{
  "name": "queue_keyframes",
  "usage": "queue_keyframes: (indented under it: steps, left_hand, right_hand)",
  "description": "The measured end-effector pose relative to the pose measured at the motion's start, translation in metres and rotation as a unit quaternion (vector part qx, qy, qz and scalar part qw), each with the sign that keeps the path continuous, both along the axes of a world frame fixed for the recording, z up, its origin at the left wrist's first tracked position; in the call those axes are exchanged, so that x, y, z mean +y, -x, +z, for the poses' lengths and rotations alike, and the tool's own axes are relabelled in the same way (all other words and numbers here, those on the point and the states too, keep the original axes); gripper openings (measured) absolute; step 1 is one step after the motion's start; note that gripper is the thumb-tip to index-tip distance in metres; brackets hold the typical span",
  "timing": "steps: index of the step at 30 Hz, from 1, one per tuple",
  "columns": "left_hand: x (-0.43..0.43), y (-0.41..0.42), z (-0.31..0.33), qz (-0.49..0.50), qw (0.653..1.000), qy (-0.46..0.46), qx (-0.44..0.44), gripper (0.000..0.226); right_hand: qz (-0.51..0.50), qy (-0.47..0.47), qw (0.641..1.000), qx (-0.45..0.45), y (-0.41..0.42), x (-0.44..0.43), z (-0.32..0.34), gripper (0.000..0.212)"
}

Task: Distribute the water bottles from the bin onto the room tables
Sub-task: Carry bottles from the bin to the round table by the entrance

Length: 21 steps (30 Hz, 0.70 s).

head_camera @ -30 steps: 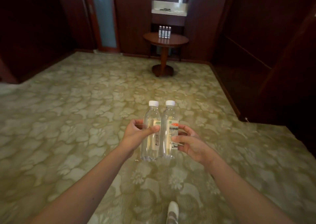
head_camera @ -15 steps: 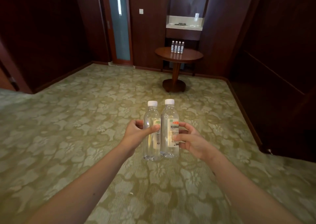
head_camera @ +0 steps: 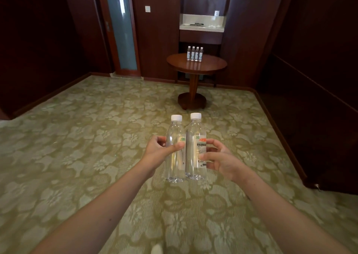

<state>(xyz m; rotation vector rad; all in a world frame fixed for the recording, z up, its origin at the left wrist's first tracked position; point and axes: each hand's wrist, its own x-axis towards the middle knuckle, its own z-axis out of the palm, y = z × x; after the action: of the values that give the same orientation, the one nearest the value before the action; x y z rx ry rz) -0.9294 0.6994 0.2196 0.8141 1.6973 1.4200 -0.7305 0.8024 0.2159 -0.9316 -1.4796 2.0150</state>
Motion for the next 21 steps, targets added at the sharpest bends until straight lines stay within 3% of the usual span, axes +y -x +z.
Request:
queue_keyframes:
  steps: [10,21]
  left_hand:
    - [0.193,0.104,0.021,-0.065,0.997,-0.001,0.031,0.092]
    - [0.368,0.186,0.003,-0.067,0.997,0.006,0.031,0.091]
  right_hand:
    - [-0.087,0.019,0.995,0.04,0.097,0.165,0.007,0.061]
    - [-0.075,0.01,0.997,0.036,0.174,0.34,-0.002,0.057]
